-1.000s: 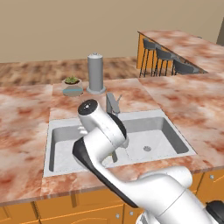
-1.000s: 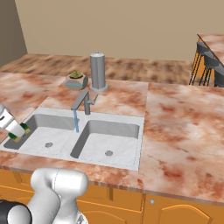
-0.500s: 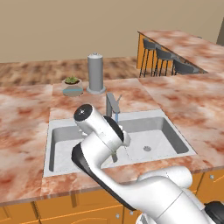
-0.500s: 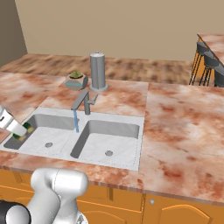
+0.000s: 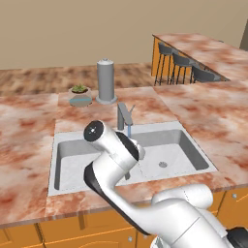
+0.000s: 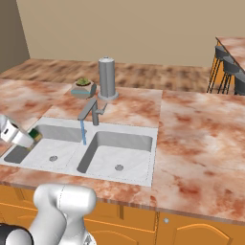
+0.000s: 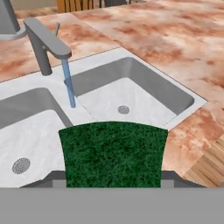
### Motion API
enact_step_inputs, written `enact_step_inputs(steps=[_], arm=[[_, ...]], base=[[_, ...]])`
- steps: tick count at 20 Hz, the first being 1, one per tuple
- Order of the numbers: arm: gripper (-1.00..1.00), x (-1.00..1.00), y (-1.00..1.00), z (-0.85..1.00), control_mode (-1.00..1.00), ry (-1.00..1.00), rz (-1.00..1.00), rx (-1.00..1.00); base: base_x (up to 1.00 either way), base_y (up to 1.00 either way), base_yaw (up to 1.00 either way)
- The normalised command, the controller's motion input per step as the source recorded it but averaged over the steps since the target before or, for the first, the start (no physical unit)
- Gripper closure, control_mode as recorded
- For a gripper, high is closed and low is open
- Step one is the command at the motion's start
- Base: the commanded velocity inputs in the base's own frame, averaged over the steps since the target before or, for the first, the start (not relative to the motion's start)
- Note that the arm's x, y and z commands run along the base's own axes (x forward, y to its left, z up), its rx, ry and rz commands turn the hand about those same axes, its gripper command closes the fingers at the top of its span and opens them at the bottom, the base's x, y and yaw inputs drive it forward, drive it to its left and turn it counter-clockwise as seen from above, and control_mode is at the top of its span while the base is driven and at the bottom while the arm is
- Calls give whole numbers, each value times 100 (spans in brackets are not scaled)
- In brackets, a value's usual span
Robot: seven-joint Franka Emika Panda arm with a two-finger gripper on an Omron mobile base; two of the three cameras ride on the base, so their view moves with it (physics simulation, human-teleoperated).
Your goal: Soak the sponge with water for a few seconds and then drop it inside the sink.
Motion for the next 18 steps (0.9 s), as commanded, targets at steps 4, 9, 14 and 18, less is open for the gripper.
enact_step_inputs(steps=[4,9,14,18], arm=[[100,11,-13,0,-100,-26,-9,0],[100,9,-11,0,-100,-11,-8,0],[100,3,-6,0,-100,0,-3,0],[100,8,-5,0,-100,6,0,0]], base=[[0,0,0],[0,0,0],[0,0,0],[0,0,0]])
